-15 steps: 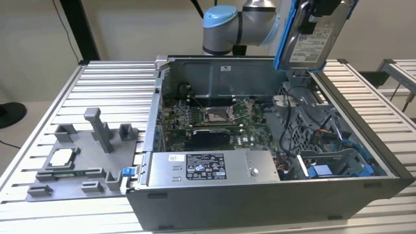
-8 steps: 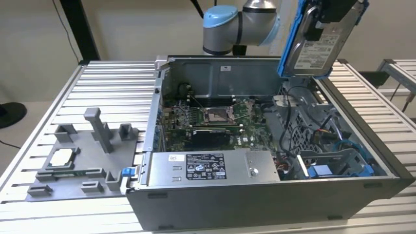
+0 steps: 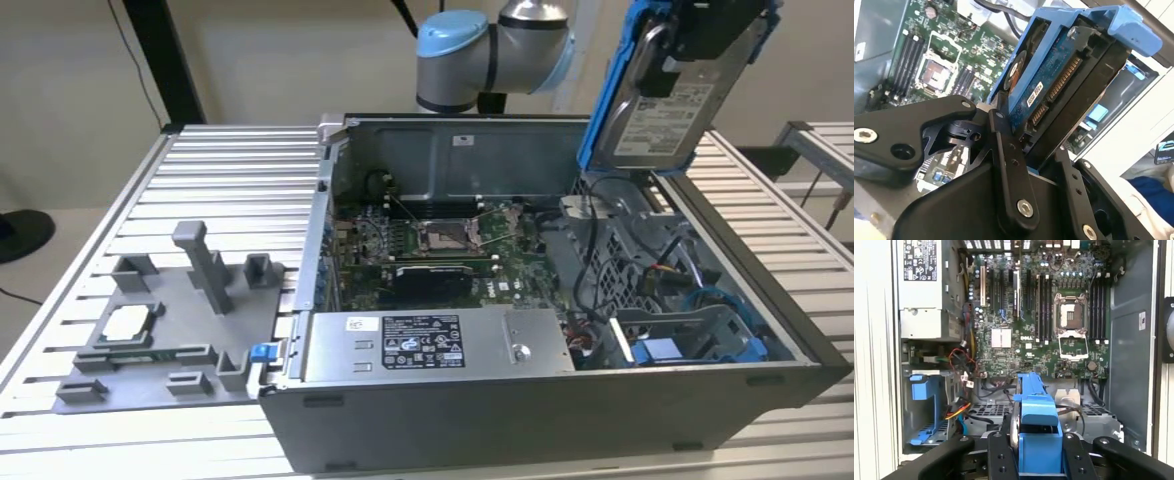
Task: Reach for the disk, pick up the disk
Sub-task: 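Pick up the disk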
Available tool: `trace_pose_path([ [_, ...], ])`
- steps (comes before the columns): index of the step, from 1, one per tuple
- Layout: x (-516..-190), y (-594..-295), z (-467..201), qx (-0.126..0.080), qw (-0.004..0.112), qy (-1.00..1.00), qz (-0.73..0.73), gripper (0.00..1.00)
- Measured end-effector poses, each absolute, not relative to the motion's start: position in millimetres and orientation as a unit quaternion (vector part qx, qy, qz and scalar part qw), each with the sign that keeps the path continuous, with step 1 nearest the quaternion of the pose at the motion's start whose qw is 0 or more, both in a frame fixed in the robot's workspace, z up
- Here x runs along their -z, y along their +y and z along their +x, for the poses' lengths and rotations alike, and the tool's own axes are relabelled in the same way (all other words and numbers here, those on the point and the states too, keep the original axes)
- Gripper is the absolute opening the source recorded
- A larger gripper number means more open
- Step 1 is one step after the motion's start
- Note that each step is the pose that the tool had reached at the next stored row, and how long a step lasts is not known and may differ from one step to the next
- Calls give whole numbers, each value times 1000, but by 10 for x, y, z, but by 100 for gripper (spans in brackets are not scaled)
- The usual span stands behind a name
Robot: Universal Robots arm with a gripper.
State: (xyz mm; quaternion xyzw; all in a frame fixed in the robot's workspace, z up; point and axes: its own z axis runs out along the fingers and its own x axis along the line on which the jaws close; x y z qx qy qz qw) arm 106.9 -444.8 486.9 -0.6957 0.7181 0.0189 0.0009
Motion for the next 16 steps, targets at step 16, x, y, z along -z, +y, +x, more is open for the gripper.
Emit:
trace_pose_path([
  [16,-4868,-5161,1069,-20,2,718,-696,0],
])
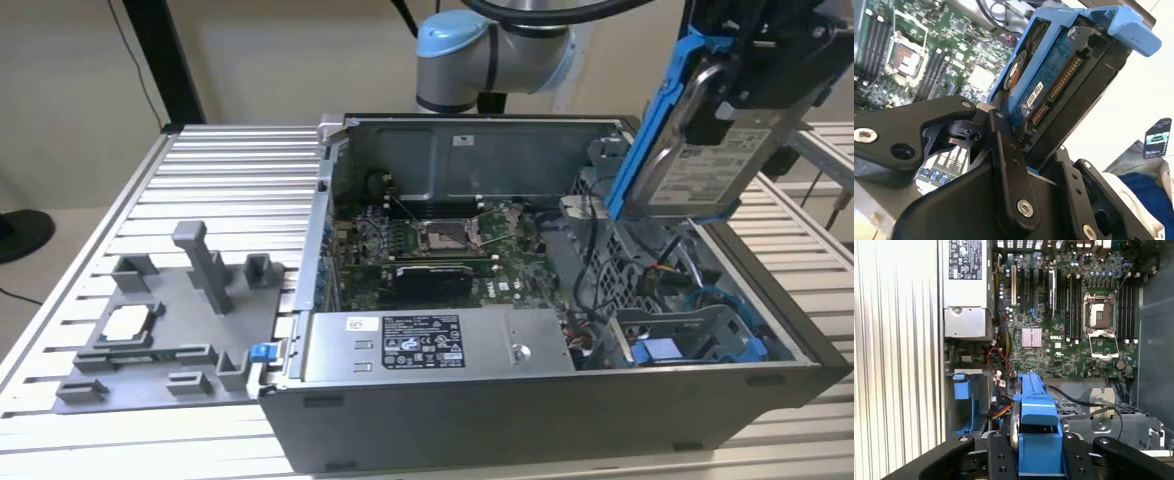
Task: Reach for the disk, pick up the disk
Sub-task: 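Pick up the disk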
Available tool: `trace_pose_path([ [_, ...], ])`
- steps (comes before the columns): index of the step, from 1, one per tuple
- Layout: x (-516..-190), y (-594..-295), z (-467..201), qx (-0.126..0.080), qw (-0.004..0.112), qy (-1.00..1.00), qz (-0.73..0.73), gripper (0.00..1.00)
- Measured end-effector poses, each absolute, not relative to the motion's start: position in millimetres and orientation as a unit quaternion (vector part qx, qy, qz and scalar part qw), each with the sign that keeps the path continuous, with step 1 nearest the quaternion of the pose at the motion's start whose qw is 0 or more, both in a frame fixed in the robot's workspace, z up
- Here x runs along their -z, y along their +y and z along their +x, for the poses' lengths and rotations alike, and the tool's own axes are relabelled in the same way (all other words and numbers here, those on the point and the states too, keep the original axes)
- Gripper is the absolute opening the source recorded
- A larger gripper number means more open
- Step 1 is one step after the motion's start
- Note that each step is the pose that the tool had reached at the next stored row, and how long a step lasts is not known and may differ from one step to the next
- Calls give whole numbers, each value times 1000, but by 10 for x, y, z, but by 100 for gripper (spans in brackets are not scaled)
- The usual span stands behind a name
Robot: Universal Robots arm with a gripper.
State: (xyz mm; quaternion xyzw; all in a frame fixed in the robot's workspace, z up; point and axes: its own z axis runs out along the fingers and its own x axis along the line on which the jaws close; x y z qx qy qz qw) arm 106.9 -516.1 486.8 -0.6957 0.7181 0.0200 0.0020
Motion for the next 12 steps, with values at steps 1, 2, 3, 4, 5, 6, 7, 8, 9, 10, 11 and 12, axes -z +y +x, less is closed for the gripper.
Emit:
trace_pose_path([
  [1,-4869,-5205,1069,-20,2,718,-696,0],
  [2,-4869,-5252,1069,-20,2,718,-696,0],
  [3,-4868,-5297,1068,-20,2,718,-696,0],
  [4,-4868,-5340,1066,-20,2,718,-696,0],
  [5,-4868,-5381,1065,-20,2,718,-696,0],
  [6,-4867,-5421,1064,-20,2,718,-696,0],
  [7,-4865,-5460,1062,-20,2,718,-696,0],
  [8,-4864,-5495,1061,-20,2,718,-696,0],
  [9,-4862,-5534,1059,-20,2,718,-696,0],
  [10,-4859,-5569,1057,-20,2,718,-696,0],
  [11,-4858,-5609,1055,-20,2,718,-696,0],
  [12,-4855,-5648,1054,-20,2,718,-696,0],
])
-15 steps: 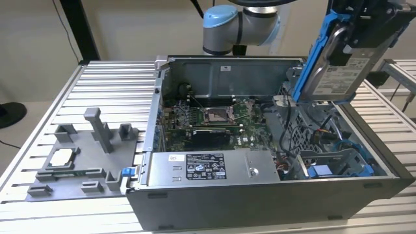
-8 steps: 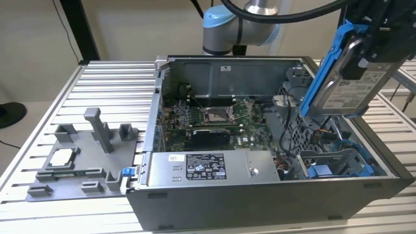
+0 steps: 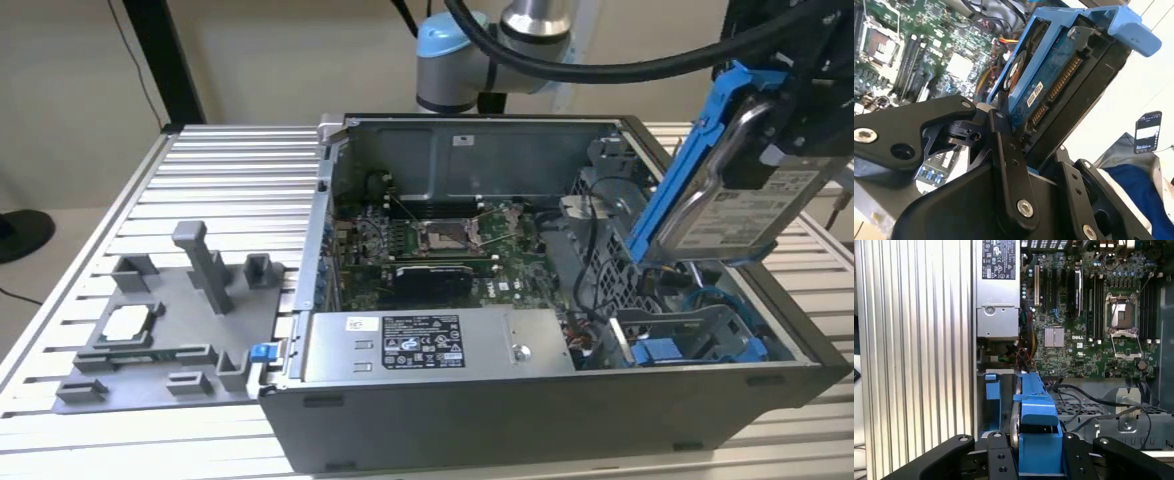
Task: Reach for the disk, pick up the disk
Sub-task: 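Pick up the disk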
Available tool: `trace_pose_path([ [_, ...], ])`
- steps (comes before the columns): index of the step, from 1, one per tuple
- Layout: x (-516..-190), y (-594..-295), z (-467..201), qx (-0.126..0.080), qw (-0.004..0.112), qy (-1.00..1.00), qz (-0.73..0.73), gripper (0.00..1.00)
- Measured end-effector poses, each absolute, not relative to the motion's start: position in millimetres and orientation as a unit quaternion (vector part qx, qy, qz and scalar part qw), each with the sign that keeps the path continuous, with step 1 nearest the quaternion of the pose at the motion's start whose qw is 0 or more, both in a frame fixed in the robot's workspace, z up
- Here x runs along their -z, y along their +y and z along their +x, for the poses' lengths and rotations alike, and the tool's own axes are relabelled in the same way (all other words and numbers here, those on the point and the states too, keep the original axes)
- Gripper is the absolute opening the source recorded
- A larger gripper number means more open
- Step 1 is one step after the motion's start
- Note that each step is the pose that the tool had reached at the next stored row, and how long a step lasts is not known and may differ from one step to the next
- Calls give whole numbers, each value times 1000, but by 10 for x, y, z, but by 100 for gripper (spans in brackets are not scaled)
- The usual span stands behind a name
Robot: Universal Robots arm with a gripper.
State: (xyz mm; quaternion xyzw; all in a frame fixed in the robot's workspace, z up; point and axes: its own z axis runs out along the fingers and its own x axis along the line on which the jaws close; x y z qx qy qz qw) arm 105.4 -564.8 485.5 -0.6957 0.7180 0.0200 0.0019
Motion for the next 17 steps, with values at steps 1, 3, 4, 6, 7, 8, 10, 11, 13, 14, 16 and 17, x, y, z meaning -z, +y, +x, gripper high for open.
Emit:
trace_pose_path([
  [1,-4852,-5690,1054,-20,2,718,-696,0],
  [3,-4847,-5767,1054,-20,2,718,-696,0],
  [4,-4843,-5798,1054,-20,2,718,-696,0],
  [6,-4836,-5851,1055,-20,2,718,-696,0],
  [7,-4832,-5874,1055,-20,2,718,-696,0],
  [8,-4828,-5886,1055,-20,2,718,-696,0],
  [10,-4824,-5892,1063,-20,2,718,-696,0],
  [11,-4824,-5892,1066,-20,2,718,-696,0],
  [13,-4823,-5892,1073,-20,2,718,-696,0],
  [14,-4823,-5893,1073,-20,2,718,-696,0],
  [16,-4823,-5893,1074,-20,2,718,-696,0],
  [17,-4823,-5893,1074,-20,2,718,-696,0],
])
